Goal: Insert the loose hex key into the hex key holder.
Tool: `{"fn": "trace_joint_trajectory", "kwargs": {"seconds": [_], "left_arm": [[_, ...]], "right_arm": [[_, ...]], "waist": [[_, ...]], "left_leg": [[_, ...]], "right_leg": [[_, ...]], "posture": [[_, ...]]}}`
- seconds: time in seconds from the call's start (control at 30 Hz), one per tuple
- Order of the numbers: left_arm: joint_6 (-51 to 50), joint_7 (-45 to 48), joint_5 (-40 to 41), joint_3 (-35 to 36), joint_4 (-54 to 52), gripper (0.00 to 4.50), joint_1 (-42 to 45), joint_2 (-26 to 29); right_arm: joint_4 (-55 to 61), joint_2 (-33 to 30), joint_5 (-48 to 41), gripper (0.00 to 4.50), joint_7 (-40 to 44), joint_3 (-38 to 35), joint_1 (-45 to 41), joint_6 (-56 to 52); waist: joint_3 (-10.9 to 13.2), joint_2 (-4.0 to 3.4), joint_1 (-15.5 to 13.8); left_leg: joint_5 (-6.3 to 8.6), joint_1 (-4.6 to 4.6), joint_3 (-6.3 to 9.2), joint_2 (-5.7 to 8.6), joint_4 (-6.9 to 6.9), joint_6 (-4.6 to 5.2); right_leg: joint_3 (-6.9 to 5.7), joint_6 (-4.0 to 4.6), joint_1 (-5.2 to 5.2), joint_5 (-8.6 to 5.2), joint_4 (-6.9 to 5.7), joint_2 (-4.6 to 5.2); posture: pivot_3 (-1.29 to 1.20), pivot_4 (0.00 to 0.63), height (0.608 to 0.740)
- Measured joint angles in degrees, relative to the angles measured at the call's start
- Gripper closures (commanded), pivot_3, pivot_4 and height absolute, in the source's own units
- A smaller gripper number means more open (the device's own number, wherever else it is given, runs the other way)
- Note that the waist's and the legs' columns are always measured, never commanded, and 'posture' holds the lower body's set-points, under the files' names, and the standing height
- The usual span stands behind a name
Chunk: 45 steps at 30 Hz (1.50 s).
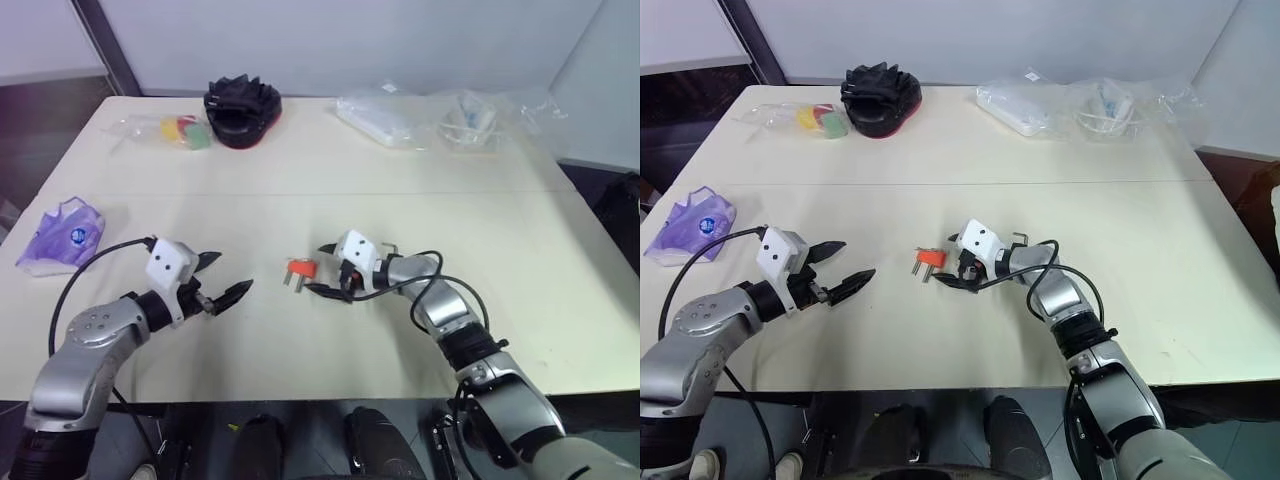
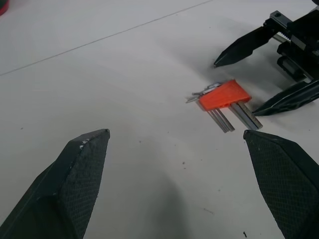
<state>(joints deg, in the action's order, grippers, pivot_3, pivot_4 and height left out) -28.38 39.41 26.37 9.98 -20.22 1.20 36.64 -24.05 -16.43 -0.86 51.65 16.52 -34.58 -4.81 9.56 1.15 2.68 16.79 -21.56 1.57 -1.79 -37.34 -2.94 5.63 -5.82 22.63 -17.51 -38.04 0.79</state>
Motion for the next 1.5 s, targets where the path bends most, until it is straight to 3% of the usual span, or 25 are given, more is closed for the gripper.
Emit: {"fn": "trace_joint_trajectory", "kwargs": {"seconds": [0.07, 0.13, 0.2, 0.33, 0.37, 0.53, 0.7, 0.97, 1.2, 1.5], "left_arm": [[0.06, -0.05, -0.11, 0.00, 0.01, 0.00, 0.00, -0.13], [0.13, -0.06, -0.26, 0.00, 0.02, 0.00, 0.00, -0.19], [0.20, -0.05, -0.58, 0.00, 0.08, 0.00, 0.00, -0.20], [0.35, -0.05, -0.82, 0.00, 0.36, 0.00, -0.01, -0.24], [0.37, -0.05, -0.85, 0.00, 0.47, 0.00, -0.01, -0.25], [0.60, -0.03, -0.88, 0.01, 0.53, 0.00, -0.07, -0.35], [-0.02, 0.57, -0.03, -0.06, 2.34, 0.00, 1.96, -0.96], [-4.70, 4.87, 4.73, -0.80, 5.78, 0.00, 13.02, -0.77], [-8.61, 11.62, 8.27, -4.37, 10.94, 0.00, 21.23, -0.84], [-13.82, 16.47, 13.23, -5.83, 14.60, 0.00, 32.19, -3.27]], "right_arm": [[-0.30, -0.05, -0.03, 0.02, 0.21, -0.12, 0.00, 0.26], [-0.71, -0.04, -0.04, 0.55, 0.34, -0.20, -0.03, 0.61], [-1.24, 0.17, -0.06, 1.33, 1.01, 0.11, -0.04, 1.17], [-2.89, 0.68, -0.05, 3.37, 1.60, 0.45, -0.50, 2.33], [-3.39, 0.68, -0.02, 3.53, 1.60, 0.48, -0.82, 2.52], [-4.24, 0.26, 0.87, 3.53, 1.36, 0.99, -1.36, 4.76], [2.44, -4.08, 5.11, 3.53, -3.65, 1.17, 2.11, 9.46], [14.95, -15.34, 16.13, 3.53, -12.44, -0.12, 5.62, 21.38], [20.62, -19.98, 24.43, 3.53, -21.69, -2.72, 2.37, 34.65], [22.46, -23.42, 24.27, 3.53, -24.77, -4.27, -0.14, 48.27]], "waist": [[0.00, 0.00, -0.01], [0.00, 0.00, -0.03], [0.00, 0.00, -0.03], [0.00, 0.00, -0.04], [0.00, 0.00, -0.04], [0.00, 0.00, -0.09], [0.01, -0.02, -0.48], [0.04, -0.02, 0.08], [0.07, -0.02, -0.02], [0.10, 0.03, -0.12]], "left_leg": [[0.00, 0.01, 0.00, 0.00, 0.00, 0.00], [0.00, 0.04, 0.00, 0.00, 0.00, 0.00], [0.00, 0.06, 0.00, 0.01, -0.01, 0.00], [-0.01, 0.14, 0.00, 0.01, -0.04, -0.02], [-0.02, 0.16, 0.01, 0.01, -0.06, -0.03], [-0.02, 0.15, 0.02, 0.02, -0.06, -0.03], [-0.03, 0.03, 0.06, 0.10, -0.08, -0.04], [-0.03, -0.01, 0.02, 0.15, -0.01, -0.05], [-0.04, -0.04, 0.01, 0.15, -0.02, -0.06], [-0.04, -0.06, 0.01, 0.16, -0.07, -0.07]], "right_leg": [[0.00, 0.00, -0.02, 0.00, 0.00, 0.00], [0.00, 0.00, -0.05, 0.00, 0.00, 0.00], [0.00, 0.00, -0.07, 0.00, 0.00, 0.00], [0.00, 0.01, -0.16, 0.00, 0.00, 0.00], [0.00, 0.01, -0.19, 0.00, 0.00, 0.00], [-0.01, 0.01, -0.19, 0.00, 0.00, 0.00], [-0.07, 0.00, -0.14, 0.00, 0.03, 0.11], [-0.06, -0.01, -0.02, -0.01, 0.04, -0.04], [-0.03, 0.00, 0.02, -0.01, 0.00, -0.08], [-0.03, 0.00, -0.01, -0.01, 0.02, -0.05]], "posture": [[0.00, 0.150, 0.740], [0.00, 0.150, 0.740], [0.00, 0.150, 0.740], [0.00, 0.150, 0.740], [0.00, 0.150, 0.740], [0.00, 0.150, 0.740], [0.00, 0.150, 0.740], [0.00, 0.150, 0.740], [0.00, 0.150, 0.740], [0.00, 0.150, 0.740]]}}
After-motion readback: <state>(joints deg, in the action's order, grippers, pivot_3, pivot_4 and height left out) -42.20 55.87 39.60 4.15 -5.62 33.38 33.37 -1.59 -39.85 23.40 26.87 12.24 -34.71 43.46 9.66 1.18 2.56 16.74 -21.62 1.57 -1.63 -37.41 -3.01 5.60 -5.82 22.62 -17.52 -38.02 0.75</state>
